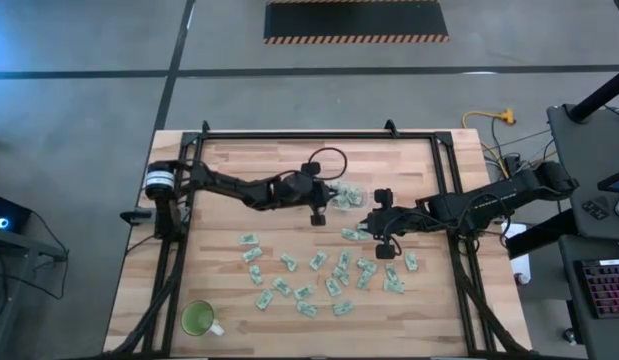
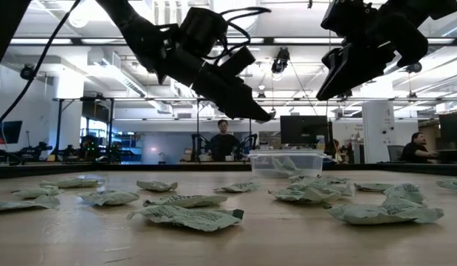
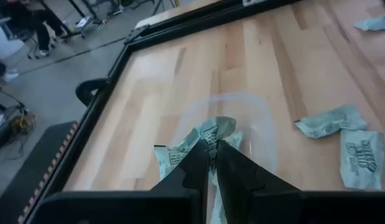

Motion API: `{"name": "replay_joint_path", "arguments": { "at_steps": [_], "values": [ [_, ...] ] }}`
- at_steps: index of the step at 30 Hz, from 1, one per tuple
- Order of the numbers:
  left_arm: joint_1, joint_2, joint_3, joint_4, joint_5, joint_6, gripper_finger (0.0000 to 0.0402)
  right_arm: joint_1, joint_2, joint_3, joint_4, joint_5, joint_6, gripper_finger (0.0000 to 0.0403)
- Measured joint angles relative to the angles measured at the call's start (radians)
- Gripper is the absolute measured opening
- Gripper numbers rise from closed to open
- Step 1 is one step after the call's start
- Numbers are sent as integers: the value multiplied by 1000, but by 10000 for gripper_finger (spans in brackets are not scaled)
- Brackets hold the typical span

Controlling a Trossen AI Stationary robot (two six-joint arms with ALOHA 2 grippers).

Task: Pick and place Stevia / Truvia into bins
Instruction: Put the stevia packet into the transparent bin

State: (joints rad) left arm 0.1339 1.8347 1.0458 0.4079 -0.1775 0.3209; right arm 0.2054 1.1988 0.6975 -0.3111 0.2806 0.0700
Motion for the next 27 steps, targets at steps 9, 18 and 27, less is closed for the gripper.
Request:
{"name": "replay_joint_path", "arguments": {
  "at_steps": [9,18,27],
  "values": [
    [8,35,1,24,30,-4,11,0,0,0,2,0,-2,68],
    [10,65,13,29,28,-25,53,0,0,0,1,0,2,68],
    [10,66,16,28,11,-25,146,0,0,-3,1,0,1,68]
  ]
}}
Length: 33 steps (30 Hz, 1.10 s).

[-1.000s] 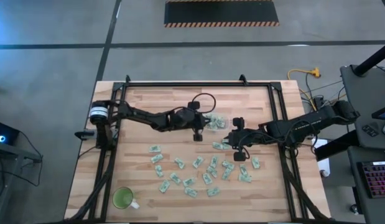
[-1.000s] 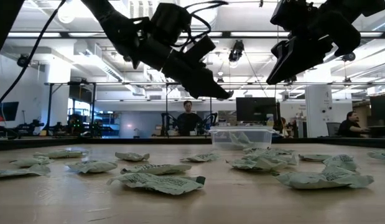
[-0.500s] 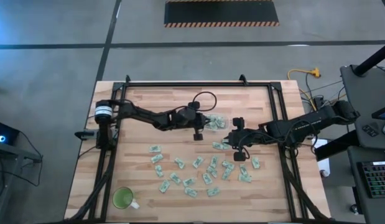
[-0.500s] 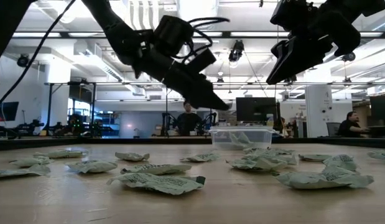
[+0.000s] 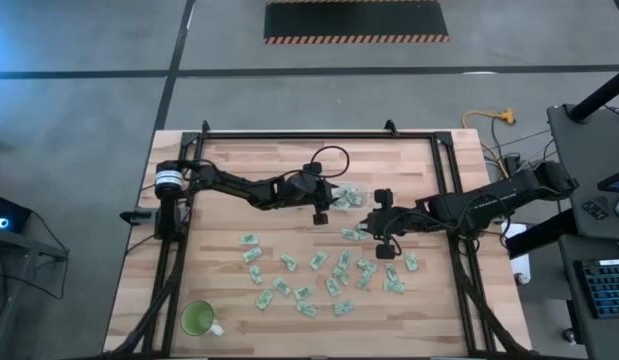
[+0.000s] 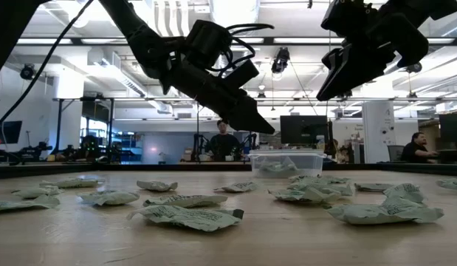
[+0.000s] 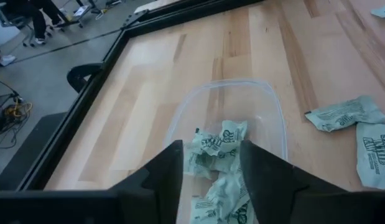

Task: Pick and place Stevia / Truvia into bins
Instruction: Put the stevia packet into the transparent bin

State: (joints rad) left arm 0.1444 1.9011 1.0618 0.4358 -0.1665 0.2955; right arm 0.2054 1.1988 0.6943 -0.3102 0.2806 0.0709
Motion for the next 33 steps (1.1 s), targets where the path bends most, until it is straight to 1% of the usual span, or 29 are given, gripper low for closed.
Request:
{"name": "replay_joint_path", "arguments": {
  "at_steps": [3,6,8,10,16,21,25,28,31,33],
  "values": [
    [0,-17,0,-21,0,-1,162,0,0,-10,-1,-5,38,68],
    [-15,-57,0,-75,-1,-3,166,0,0,-18,-32,-84,67,68],
    [-33,-99,0,-153,0,-3,167,0,0,-22,-75,-151,110,68],
    [-53,-142,0,-244,1,-3,167,3,0,-25,-124,-194,166,68],
    [-134,-286,-5,-555,1,-32,167,48,0,-27,-254,-215,292,68],
    [-203,-400,-10,-734,5,-110,167,100,0,-28,-323,-261,409,68],
    [-258,-478,-44,-797,6,-159,167,144,-1,-28,-407,-296,539,68],
    [-292,-519,-72,-812,8,-161,167,182,-1,-29,-487,-318,639,68],
    [-314,-551,-105,-813,8,-177,167,224,-1,-29,-558,-319,734,68],
    [-321,-562,-127,-813,8,-190,167,254,-1,-35,-571,-318,788,68]
  ]
}}
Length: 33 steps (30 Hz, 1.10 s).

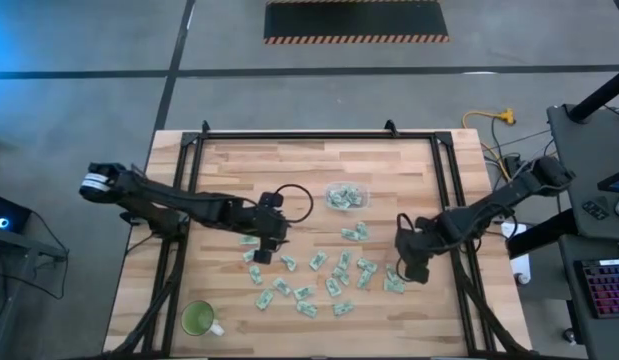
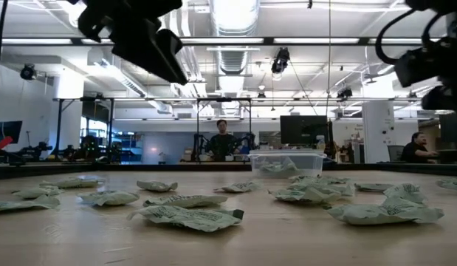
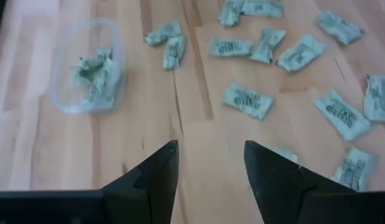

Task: Pick and place Stevia / Truvia into bins
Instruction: Put the stevia packet into the transparent bin

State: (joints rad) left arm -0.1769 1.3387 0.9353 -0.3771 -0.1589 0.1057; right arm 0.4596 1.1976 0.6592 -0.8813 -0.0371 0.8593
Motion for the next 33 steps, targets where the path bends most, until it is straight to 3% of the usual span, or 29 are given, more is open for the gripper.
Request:
{"name": "replay_joint_path", "arguments": {
  "at_steps": [6,13,26,33],
  "values": [
    [-13,-4,-50,-10,4,-72,167,59,0,-31,33,13,86,68],
    [-21,-3,-81,-33,17,-128,167,66,3,-87,183,42,66,73],
    [-41,-3,-81,-32,32,-130,167,66,3,-173,190,42,136,170],
    [-41,-3,-81,-24,31,-129,167,66,3,-179,192,68,136,193]
  ]
}}
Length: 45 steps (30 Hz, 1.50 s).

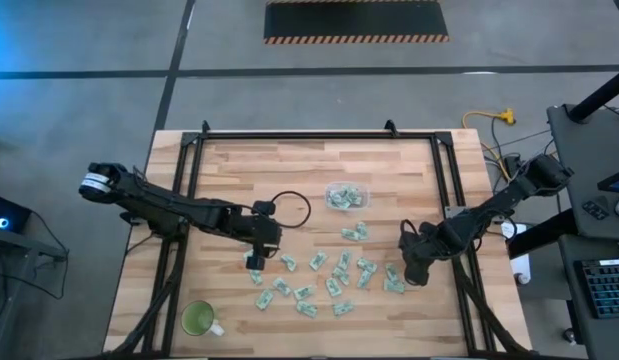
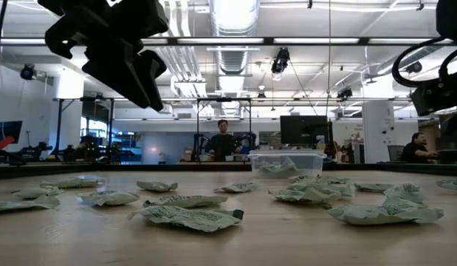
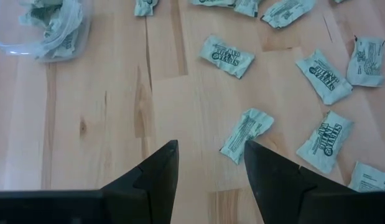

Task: Pick and place Stevia / Truvia into bins
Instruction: Put the stevia packet into the transparent bin

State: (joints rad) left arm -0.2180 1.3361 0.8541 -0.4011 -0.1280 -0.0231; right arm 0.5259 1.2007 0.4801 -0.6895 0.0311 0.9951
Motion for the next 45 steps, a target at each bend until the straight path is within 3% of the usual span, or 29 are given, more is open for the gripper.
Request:
{"name": "replay_joint_path", "arguments": {
  "at_steps": [5,17,28,31,36,43,45],
  "values": [
    [0,0,0,5,0,0,167,0,0,-2,-2,81,0,192],
    [0,0,0,5,0,-25,167,0,-3,-23,7,102,47,134],
    [0,0,1,4,0,-24,167,0,-1,-19,25,99,-31,21],
    [0,0,1,4,0,-24,167,0,2,4,13,128,-74,13],
    [0,0,1,14,-1,-24,167,0,1,77,16,281,-193,13],
    [0,0,2,62,-1,-23,167,-26,1,136,54,757,-344,13],
    [0,0,2,74,-1,-23,167,-51,1,136,91,839,-396,13]
  ]
}}
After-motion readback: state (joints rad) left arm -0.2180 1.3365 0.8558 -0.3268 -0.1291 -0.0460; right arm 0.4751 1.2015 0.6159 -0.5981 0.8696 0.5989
